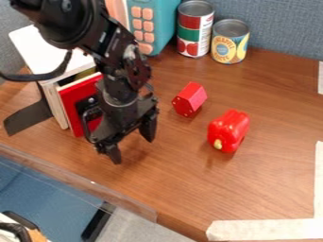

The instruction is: Close the drawer

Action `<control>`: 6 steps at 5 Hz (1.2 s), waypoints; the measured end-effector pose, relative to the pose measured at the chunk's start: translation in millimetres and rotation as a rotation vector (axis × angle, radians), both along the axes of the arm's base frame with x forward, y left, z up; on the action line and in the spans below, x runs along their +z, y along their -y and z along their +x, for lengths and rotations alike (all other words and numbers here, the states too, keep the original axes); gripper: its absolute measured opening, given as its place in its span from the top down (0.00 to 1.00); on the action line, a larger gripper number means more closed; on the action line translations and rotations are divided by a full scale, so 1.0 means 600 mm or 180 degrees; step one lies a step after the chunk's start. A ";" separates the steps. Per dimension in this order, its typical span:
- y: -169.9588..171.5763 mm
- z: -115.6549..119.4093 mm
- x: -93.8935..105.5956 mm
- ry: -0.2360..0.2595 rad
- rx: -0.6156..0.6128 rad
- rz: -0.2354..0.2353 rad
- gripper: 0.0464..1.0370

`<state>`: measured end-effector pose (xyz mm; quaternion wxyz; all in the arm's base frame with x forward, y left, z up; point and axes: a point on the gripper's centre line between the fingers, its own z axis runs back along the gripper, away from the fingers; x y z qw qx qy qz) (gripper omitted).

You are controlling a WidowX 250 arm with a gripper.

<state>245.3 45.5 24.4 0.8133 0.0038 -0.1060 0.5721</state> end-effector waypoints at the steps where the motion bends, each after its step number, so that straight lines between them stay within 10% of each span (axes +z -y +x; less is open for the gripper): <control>1: -0.021 -0.003 -0.002 -0.0027 0.0075 0.0003 0.04; 4: -0.025 -0.011 -0.011 -0.0030 0.0057 -0.0047 0.04; 6: 0.091 -0.016 0.003 0.0006 -0.0869 -0.0133 0.04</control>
